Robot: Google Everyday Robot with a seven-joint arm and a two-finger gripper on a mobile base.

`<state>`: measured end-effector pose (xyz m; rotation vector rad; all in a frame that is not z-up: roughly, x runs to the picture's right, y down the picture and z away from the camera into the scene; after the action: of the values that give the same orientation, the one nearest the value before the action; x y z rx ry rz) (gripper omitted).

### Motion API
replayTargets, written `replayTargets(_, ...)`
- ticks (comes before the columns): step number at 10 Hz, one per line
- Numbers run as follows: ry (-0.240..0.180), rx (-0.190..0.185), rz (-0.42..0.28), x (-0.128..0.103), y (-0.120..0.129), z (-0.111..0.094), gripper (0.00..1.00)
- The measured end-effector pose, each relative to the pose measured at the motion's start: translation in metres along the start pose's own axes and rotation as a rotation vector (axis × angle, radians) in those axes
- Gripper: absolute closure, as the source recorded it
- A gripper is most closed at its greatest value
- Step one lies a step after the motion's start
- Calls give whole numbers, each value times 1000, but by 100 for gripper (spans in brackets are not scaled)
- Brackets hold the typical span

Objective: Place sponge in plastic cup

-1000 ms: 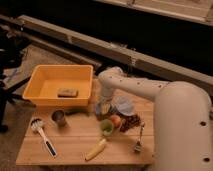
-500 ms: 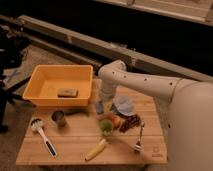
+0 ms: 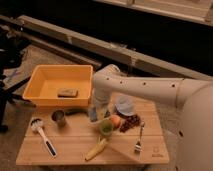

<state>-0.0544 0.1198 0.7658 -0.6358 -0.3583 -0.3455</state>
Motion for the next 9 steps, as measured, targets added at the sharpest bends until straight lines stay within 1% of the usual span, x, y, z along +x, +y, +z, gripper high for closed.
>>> replayTargets(1, -7, -6, 18, -6, 3, 8, 100)
replayTargets(4, -21, -20, 81, 1, 22, 21, 100)
replayTargets(7, -27, -34, 132, 15, 42, 23, 100)
replayTargets(9, -30, -41, 147, 16, 51, 23, 100)
